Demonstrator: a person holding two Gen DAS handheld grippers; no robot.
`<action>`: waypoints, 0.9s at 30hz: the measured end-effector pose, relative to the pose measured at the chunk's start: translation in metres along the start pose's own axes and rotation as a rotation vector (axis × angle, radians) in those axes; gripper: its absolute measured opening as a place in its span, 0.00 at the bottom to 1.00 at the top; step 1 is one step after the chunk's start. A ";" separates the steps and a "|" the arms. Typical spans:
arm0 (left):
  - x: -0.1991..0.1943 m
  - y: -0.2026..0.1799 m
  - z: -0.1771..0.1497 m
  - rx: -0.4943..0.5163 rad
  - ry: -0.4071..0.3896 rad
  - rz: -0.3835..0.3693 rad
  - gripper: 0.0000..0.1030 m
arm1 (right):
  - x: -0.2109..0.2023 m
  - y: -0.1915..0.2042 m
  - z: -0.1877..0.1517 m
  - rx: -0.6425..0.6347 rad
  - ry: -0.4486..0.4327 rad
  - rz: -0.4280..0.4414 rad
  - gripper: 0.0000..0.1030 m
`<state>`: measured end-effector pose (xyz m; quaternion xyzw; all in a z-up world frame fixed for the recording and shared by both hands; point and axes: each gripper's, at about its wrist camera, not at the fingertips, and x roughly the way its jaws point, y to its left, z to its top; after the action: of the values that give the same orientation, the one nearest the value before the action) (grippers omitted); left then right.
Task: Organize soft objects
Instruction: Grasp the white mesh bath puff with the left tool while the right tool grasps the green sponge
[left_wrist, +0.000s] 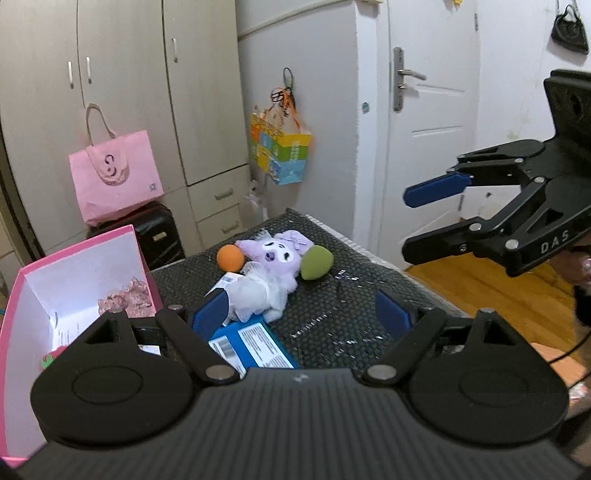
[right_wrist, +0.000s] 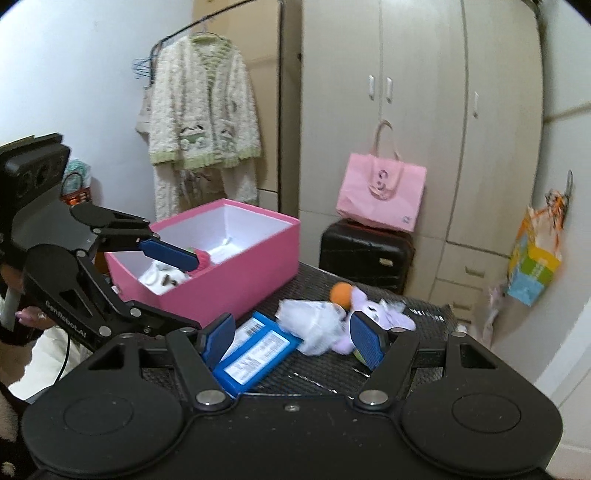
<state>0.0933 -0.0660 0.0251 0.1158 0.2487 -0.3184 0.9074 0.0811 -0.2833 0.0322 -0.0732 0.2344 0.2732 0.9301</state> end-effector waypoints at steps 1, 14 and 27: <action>0.005 -0.002 0.000 0.007 0.000 0.012 0.84 | 0.003 -0.005 -0.001 0.010 0.006 -0.005 0.72; 0.079 -0.014 -0.009 0.016 -0.046 0.201 0.84 | 0.056 -0.065 -0.031 0.142 0.062 -0.021 0.72; 0.137 -0.018 -0.014 -0.045 -0.038 0.307 0.80 | 0.114 -0.093 -0.053 0.137 0.037 -0.106 0.71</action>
<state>0.1689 -0.1458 -0.0598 0.1261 0.2180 -0.1727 0.9522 0.1955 -0.3215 -0.0681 -0.0266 0.2654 0.2053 0.9416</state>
